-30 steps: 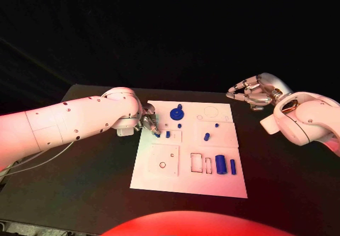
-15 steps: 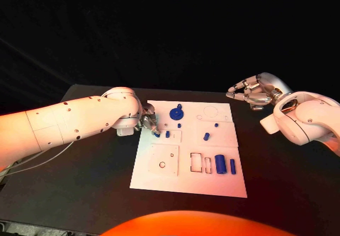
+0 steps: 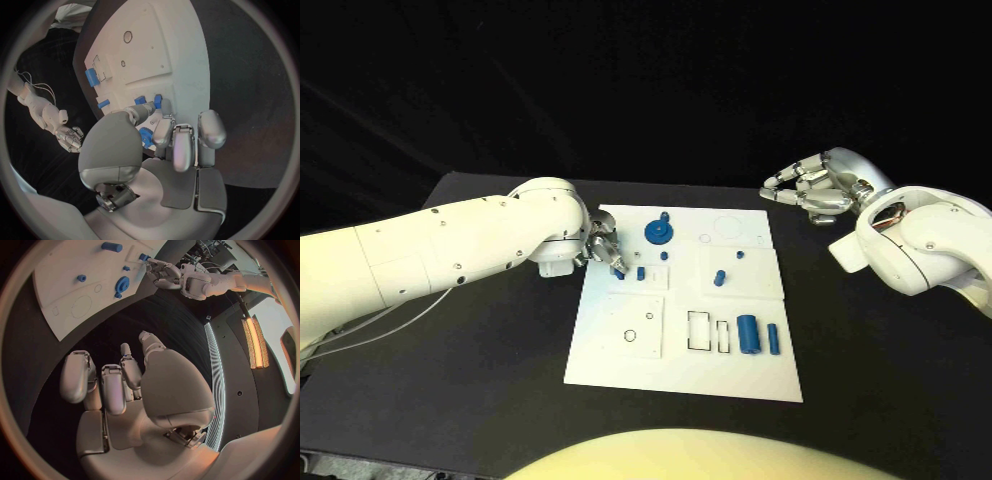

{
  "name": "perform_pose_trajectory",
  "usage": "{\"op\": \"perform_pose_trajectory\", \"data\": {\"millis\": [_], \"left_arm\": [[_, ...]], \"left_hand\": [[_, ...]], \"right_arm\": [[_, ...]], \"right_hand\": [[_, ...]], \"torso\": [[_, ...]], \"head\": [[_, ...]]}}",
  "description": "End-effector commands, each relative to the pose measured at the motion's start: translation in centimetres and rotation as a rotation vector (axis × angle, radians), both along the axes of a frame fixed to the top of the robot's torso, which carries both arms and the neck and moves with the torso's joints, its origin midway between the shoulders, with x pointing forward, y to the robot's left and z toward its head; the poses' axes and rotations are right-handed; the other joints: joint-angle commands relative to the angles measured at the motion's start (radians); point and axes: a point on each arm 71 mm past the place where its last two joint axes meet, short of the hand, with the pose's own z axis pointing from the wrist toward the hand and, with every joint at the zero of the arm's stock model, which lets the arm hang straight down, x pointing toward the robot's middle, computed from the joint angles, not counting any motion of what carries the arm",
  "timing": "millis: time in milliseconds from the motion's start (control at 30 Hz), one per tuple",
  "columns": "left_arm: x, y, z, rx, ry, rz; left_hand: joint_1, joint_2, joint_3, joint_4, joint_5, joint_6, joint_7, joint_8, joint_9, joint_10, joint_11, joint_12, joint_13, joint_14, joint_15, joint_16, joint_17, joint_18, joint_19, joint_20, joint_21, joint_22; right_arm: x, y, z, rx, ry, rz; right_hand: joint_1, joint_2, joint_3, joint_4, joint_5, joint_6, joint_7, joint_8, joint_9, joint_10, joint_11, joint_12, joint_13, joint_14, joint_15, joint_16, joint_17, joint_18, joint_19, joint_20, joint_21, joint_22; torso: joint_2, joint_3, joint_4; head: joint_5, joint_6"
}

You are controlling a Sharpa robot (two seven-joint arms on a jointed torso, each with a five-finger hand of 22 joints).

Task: Assemble the parts on the task board

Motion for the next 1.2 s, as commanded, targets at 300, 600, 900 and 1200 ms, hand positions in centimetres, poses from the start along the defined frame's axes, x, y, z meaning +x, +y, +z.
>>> {"op": "perform_pose_trajectory", "data": {"millis": [300, 600, 900, 1200], "left_arm": [[-0.15, -0.25, -0.44, 0.0, 0.023, -0.004], [0.01, -0.03, -0.47, 0.007, 0.019, 0.005], [0.15, 0.22, -0.47, 0.012, 0.013, 0.013], [0.07, 0.35, -0.28, 0.004, 0.006, 0.014]], "left_hand": [[-0.038, 0.002, -0.068, 0.03, 0.004, 0.048, -0.036, 0.011, -0.003, 0.01, -0.008, 0.015, 0.013, 0.059, -0.012, 0.007, 0.061, -0.012, 0.01, -0.002, 0.004, 0.007], [-0.055, 0.013, -0.217, 0.082, 0.004, 0.064, -0.038, 0.007, -0.014, 0.015, -0.008, 0.02, 0.023, 0.06, -0.014, 0.007, 0.062, -0.013, 0.014, -0.005, 0.004, 0.012], [-0.059, 0.023, -0.333, 0.129, 0.004, 0.072, -0.037, 0.005, -0.021, 0.019, -0.007, 0.027, 0.037, 0.06, -0.012, 0.006, 0.061, -0.013, 0.016, -0.004, 0.004, 0.013], [-0.036, 0.025, -0.417, 0.157, 0.005, 0.071, -0.037, 0.003, -0.025, 0.017, -0.007, 0.026, 0.038, 0.06, -0.012, 0.006, 0.061, -0.013, 0.016, -0.004, 0.003, 0.012]], "right_arm": [[-0.07, 0.07, 0.02, -0.008, -0.003, 0.008], [-0.08, 0.04, 0.03, -0.008, -0.004, 0.009], [-0.07, 0.02, 0.06, -0.007, -0.008, 0.008], [-0.04, 0.01, 0.06, -0.006, -0.009, 0.008]], "right_hand": [[0.001, 0.001, 0.007, -0.001, 0.003, -0.009, -0.001, 0.004, 0.002, -0.009, 0.0, -0.004, -0.001, 0.061, -0.005, -0.005, 0.089, 0.012, -0.004, -0.001, -0.005, 0.077], [0.0, 0.001, 0.007, -0.001, 0.003, -0.009, -0.001, 0.004, 0.002, -0.009, 0.0, -0.004, -0.001, 0.061, -0.005, -0.005, 0.089, 0.012, -0.004, -0.001, -0.005, 0.077], [-0.002, 0.0, 0.006, 0.0, 0.004, -0.011, 0.0, 0.005, 0.002, -0.01, 0.0, -0.005, -0.004, 0.061, -0.005, -0.007, 0.087, 0.012, -0.003, -0.001, -0.006, 0.077], [-0.002, 0.0, 0.006, 0.0, 0.004, -0.011, 0.0, 0.005, 0.002, -0.01, 0.0, -0.005, -0.004, 0.061, -0.005, -0.007, 0.087, 0.012, -0.003, -0.001, -0.006, 0.077]], "torso": [[0.001, -0.0001, 0.0007], [0.001, -0.0007, 0.0011], [0.0, -0.001, 0.0009], [0.0, -0.0017, 0.0004]], "head": [[-0.002, 0.001], [-0.004, 0.001], [-0.003, 0.002], [-0.003, 0.002]]}}
